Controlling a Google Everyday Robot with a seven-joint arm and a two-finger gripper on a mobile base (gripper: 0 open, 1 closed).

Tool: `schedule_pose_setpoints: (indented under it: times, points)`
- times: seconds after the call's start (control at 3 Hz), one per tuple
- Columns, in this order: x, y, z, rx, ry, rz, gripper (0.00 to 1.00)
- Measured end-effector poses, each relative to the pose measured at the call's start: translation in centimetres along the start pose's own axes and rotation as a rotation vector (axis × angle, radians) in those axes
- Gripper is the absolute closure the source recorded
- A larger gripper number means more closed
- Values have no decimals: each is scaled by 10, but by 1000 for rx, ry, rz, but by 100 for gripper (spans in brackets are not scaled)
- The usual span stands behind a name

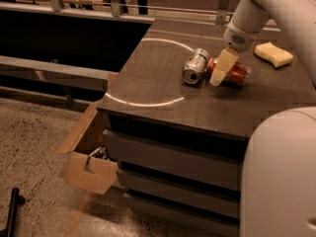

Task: Place coke can upright

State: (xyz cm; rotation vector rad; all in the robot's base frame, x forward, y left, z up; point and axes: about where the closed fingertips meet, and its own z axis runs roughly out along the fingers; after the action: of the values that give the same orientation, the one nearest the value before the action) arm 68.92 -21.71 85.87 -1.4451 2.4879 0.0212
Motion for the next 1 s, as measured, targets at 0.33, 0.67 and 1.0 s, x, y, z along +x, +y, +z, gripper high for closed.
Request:
schedule_pose_setpoints:
  times: [0.33, 0.67, 1.0]
  points:
    - [-3, -6, 14, -16, 27, 6, 12]
    - [3, -10, 22, -27, 50, 25, 35]
    - [5, -12, 22, -23, 64, 28, 60]
